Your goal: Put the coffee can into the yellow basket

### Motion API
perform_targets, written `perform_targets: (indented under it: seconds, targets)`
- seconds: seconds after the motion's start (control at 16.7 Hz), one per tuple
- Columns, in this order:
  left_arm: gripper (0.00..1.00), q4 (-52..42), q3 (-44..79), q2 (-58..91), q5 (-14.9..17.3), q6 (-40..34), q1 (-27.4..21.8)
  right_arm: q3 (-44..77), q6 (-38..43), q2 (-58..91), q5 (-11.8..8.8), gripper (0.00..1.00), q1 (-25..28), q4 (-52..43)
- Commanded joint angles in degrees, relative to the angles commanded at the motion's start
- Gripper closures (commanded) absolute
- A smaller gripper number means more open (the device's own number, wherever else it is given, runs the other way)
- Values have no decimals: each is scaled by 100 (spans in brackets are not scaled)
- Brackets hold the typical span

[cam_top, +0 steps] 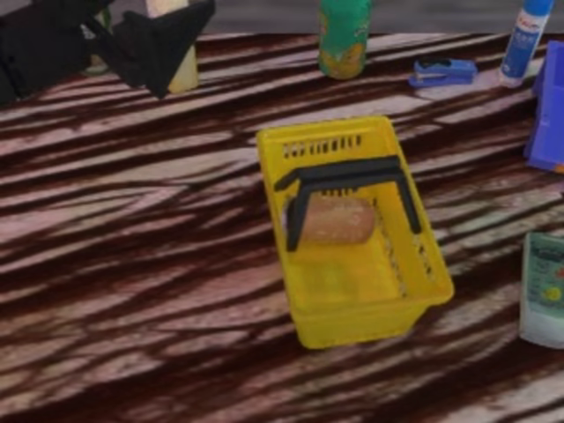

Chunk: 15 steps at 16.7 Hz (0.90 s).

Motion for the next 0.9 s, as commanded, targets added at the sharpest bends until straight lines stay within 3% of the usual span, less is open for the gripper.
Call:
perform_targets:
  seconds: [0.54,0.72,0.9]
  targets:
    - [0,-2560,-3304,-5871,-2983,38,711,5444,-2437,5652,-15,0,1521,-3664]
    - [0,-3141,-4187,-7300,-3755,210,847,6755,-3032,6899,-4,0,1892,-4498]
    - [0,-3485,-4770,-8199,-4289,376,931,7625,-3440,7671,16,0,2144,-5036]
